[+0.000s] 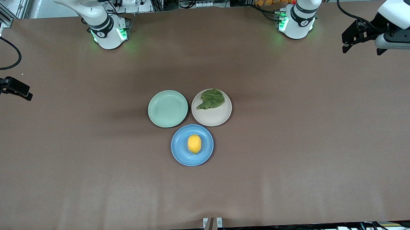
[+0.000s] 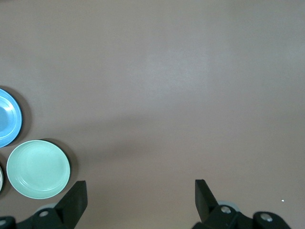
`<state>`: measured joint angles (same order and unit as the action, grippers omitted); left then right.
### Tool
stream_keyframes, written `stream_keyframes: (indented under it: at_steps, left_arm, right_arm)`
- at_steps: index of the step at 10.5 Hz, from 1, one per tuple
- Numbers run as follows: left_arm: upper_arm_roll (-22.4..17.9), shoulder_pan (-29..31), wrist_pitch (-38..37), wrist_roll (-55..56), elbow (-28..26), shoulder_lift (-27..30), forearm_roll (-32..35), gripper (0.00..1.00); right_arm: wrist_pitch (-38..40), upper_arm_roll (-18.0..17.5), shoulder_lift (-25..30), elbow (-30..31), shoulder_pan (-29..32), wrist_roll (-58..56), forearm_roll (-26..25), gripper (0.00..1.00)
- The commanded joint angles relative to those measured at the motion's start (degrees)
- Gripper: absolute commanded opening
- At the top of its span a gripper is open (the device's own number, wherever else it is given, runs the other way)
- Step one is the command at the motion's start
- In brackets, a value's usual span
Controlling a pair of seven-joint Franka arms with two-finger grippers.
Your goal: Pick lemon and lettuce from blue and beige plates
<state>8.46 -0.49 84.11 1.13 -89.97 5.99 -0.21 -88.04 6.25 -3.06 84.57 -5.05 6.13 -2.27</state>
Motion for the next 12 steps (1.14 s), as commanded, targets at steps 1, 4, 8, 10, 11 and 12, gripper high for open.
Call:
stream_keyframes:
  at_steps: [1, 4, 8, 10, 11, 12]
  left_arm:
    - [0.0, -0.3, -1.0, -1.7, 0.9, -1.1, 0.9, 1.00]
    - [0.6, -0.3, -1.0, -0.7, 0.9, -4.2, 0.9, 1.00]
    - [1.9, -1.0, 2.7, -0.3, 0.9, -8.8, 0.0, 1.00]
    - [1.8, -3.0, 5.5, 2.1, 0.8, -11.5, -1.5, 1.00]
    - [1.8, -4.4, 5.6, 3.9, 0.8, -13.1, -1.4, 1.00]
    - [1.8, -5.8, 6.8, 4.7, 0.9, -14.7, -1.4, 1.00]
  right_arm:
    - [0.8, 0.2, 0.6, 0.0, -0.2, 0.2, 0.8, 1.00]
    - [0.8, 0.1, 0.6, 0.1, -0.2, 0.2, 0.8, 1.00]
    - [0.8, -1.8, 0.0, 0.3, -0.3, 0.5, 0.8, 1.00]
    - [0.1, -3.8, -1.2, 0.9, -0.6, 0.5, 0.9, 1.00]
    - [-0.1, -4.1, -2.1, 0.9, -2.0, 0.8, 0.8, 1.00]
    - [-0.9, -4.5, -3.3, 0.9, -2.5, 1.1, 0.9, 1.00]
